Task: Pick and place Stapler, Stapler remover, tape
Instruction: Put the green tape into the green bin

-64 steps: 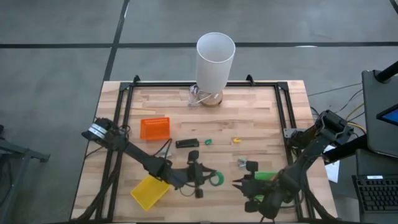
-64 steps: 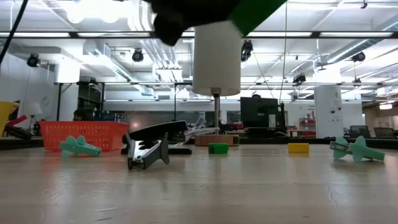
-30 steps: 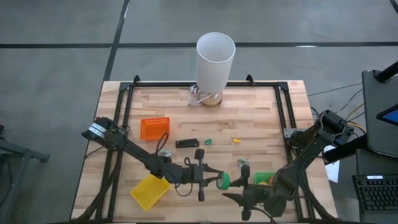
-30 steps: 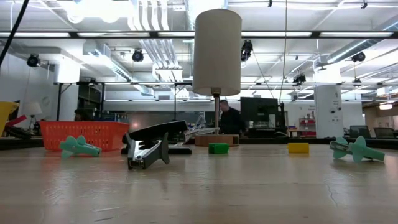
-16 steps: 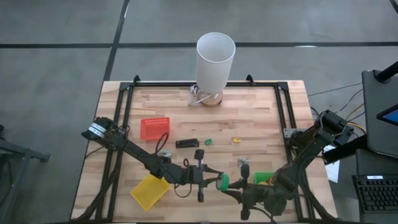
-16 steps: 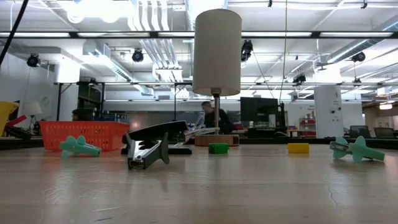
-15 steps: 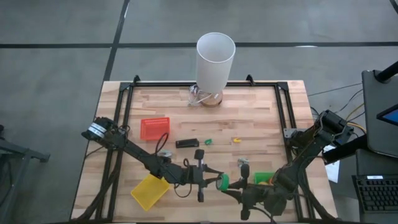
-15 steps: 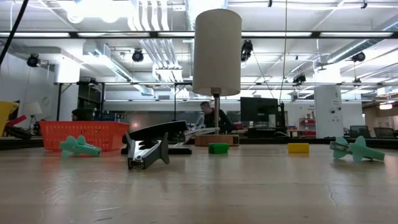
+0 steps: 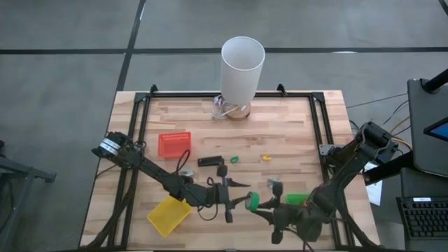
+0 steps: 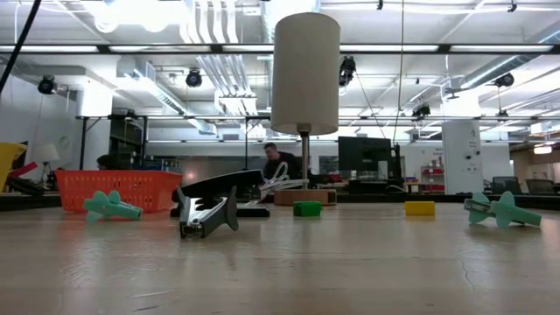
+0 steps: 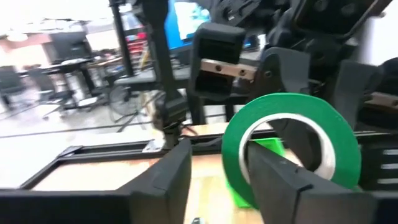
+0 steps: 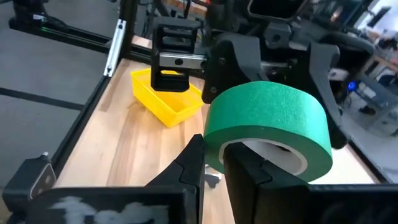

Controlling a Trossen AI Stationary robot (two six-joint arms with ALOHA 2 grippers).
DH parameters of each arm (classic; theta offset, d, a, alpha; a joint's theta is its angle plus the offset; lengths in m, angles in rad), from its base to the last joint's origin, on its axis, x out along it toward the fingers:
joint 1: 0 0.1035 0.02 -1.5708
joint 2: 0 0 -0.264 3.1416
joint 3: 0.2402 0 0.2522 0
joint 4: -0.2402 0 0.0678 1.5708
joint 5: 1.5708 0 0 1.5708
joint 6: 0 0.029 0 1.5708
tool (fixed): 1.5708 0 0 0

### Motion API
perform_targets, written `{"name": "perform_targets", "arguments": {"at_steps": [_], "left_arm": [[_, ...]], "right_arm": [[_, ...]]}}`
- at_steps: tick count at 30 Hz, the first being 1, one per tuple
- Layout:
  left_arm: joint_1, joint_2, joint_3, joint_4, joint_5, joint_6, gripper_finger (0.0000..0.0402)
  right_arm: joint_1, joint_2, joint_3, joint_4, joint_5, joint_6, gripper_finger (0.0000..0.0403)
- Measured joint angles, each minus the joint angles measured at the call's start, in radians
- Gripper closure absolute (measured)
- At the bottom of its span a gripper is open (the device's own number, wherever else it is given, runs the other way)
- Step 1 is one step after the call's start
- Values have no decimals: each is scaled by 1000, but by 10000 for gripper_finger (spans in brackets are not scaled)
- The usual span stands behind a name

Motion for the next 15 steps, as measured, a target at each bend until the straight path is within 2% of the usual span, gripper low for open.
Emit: {"name": "perform_targets", "arguments": {"at_steps": [5,10,12,15], "left_arm": [[-4,1,0,-9,-68,39,206],[-5,1,0,-8,-66,37,198],[-6,1,0,-8,-65,36,197],[-7,1,0,-17,-62,19,197]], "right_arm": [[22,-38,0,-125,-8,118,364],[46,-89,1,-280,-36,282,364],[49,-114,4,-361,-91,383,364],[48,-154,12,-498,-248,633,364]]}}
